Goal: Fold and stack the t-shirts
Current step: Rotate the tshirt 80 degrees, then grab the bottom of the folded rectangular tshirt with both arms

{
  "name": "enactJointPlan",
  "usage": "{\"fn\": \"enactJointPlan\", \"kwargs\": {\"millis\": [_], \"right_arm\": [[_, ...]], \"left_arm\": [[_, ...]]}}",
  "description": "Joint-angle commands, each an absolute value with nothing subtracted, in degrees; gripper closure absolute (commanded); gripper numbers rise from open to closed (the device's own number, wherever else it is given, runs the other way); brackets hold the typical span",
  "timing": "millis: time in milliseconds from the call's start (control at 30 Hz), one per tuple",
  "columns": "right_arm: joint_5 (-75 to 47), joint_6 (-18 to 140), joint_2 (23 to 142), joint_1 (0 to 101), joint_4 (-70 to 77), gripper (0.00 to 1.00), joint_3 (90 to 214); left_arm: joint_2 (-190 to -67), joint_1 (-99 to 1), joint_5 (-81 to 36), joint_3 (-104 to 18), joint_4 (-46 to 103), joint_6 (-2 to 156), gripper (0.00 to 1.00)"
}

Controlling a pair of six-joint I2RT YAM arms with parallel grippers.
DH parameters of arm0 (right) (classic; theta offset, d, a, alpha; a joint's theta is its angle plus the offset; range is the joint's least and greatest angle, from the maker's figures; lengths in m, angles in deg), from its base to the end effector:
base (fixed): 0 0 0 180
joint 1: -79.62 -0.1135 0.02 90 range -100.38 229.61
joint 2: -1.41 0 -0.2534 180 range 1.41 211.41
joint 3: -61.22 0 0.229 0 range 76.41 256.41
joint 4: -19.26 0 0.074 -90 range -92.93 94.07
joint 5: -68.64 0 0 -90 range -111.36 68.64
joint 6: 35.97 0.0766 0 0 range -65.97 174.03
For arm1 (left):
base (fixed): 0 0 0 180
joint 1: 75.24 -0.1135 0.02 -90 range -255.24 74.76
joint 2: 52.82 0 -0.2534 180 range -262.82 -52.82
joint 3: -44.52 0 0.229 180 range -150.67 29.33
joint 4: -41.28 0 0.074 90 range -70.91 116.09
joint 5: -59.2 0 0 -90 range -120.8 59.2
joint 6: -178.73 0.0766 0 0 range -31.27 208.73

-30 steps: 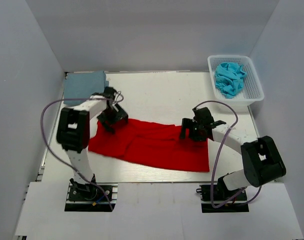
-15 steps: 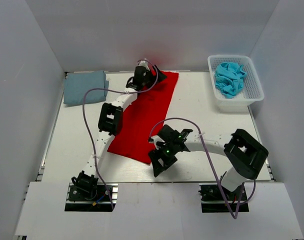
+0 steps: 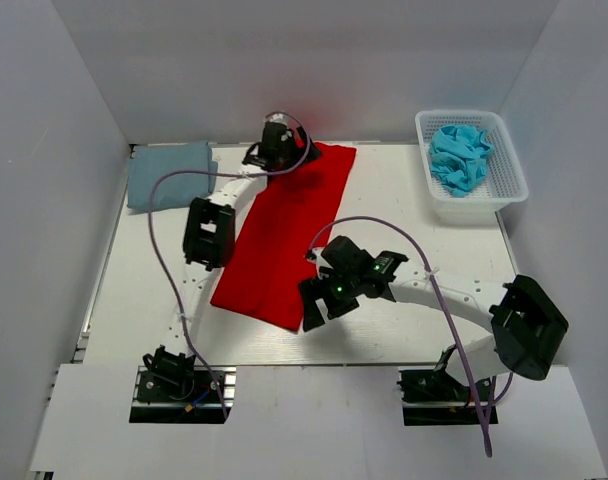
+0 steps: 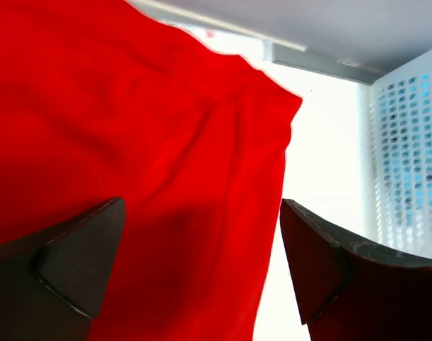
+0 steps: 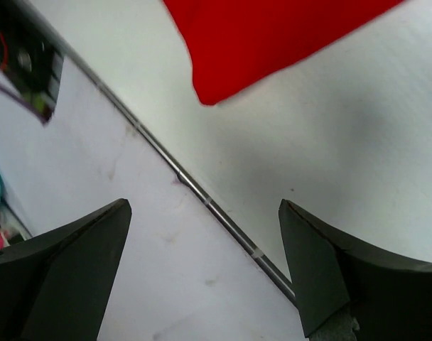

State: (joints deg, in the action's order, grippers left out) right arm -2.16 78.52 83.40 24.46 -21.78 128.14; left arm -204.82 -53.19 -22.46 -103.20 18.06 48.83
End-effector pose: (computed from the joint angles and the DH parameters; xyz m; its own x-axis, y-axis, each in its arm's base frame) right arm 0.1435 0.2503 0.1834 -0.7963 -0.4588 -0.3943 -0.6041 0.6364 0.4796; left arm 0.5565 -0.2374 0.1462 -0.6431 -0.4243 -0.6375 0.1019 0.7777 -0.6204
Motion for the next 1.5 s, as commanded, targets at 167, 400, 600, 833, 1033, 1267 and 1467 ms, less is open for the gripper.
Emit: {"fn": "enactJointPlan", "kwargs": {"millis": [167, 400, 600, 833, 1033, 1267, 1467], "right_arm": [[-14.5, 93.6, 88.1, 22.4, -25.0, 0.10, 134.6], [-15.8, 100.3, 94.8, 20.0, -24.7, 0.10, 138.0], [-17.2, 108.6, 98.2, 19.9, -22.7, 0.11, 138.6], [-17.2, 110.9, 100.9, 20.2, -23.6, 0.12, 140.2], [-14.9, 111.7, 104.8, 19.9, -23.4, 0.20, 142.8], [-11.7, 112.1, 108.3, 20.1, -21.3, 0.39, 143.5], [-10.6, 113.4, 107.7, 20.5, -19.8, 0.55, 141.5]], "left_arm": [[-158.5, -55.8, -37.1, -71.7, -2.4, 60.4, 0.00], [-134.1, -60.4, -48.0, -33.6, -12.2, 47.0, 0.00], [-128.1, -66.1, -49.3, -20.9, -14.3, 37.8, 0.00], [-125.2, -69.4, -35.6, -5.3, -1.3, 36.2, 0.05], [-124.0, -69.4, -31.9, 1.9, 4.6, 36.2, 0.31], [-121.9, -68.3, -30.0, 6.7, 8.9, 36.7, 0.48], [-114.8, -68.3, -27.4, 11.2, 7.2, 37.2, 0.34]]}}
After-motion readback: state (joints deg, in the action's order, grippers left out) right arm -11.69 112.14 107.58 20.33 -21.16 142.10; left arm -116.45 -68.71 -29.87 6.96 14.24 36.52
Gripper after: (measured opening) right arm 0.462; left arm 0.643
